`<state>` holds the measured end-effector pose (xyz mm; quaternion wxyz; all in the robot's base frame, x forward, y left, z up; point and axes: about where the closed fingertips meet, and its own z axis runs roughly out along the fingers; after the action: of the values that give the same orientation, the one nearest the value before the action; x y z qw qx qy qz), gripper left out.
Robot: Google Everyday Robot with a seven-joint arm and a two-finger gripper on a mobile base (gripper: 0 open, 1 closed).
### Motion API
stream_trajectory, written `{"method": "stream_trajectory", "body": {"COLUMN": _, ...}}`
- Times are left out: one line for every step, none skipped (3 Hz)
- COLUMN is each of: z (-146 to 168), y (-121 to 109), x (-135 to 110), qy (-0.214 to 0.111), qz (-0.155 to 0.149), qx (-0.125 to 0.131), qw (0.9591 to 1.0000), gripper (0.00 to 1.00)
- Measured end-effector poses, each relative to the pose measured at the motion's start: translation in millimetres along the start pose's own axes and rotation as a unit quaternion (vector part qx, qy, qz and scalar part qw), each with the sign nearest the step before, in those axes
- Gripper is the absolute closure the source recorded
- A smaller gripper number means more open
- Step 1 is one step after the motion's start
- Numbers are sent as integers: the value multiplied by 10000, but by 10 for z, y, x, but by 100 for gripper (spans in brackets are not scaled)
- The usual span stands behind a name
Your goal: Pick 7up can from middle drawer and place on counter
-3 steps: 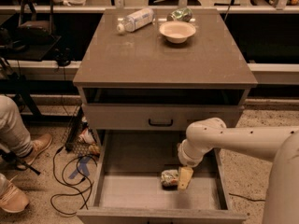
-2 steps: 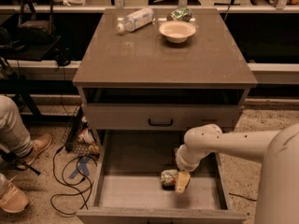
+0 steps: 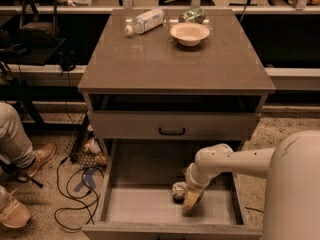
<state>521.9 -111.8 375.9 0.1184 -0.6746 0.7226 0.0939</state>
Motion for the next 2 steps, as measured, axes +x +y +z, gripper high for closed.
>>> {"method": "stream_trajectory", "body": {"z": 49, "y": -32, "x": 29, "qy": -25, "qz": 16, "qx": 77, "qw": 10000, "gripper": 41}}
{"method": "stream_trajectory", "body": {"z": -175, "y": -58, "x": 57, "qy": -91, "qz": 62, "qx": 228, "qw": 9997, "gripper": 64}}
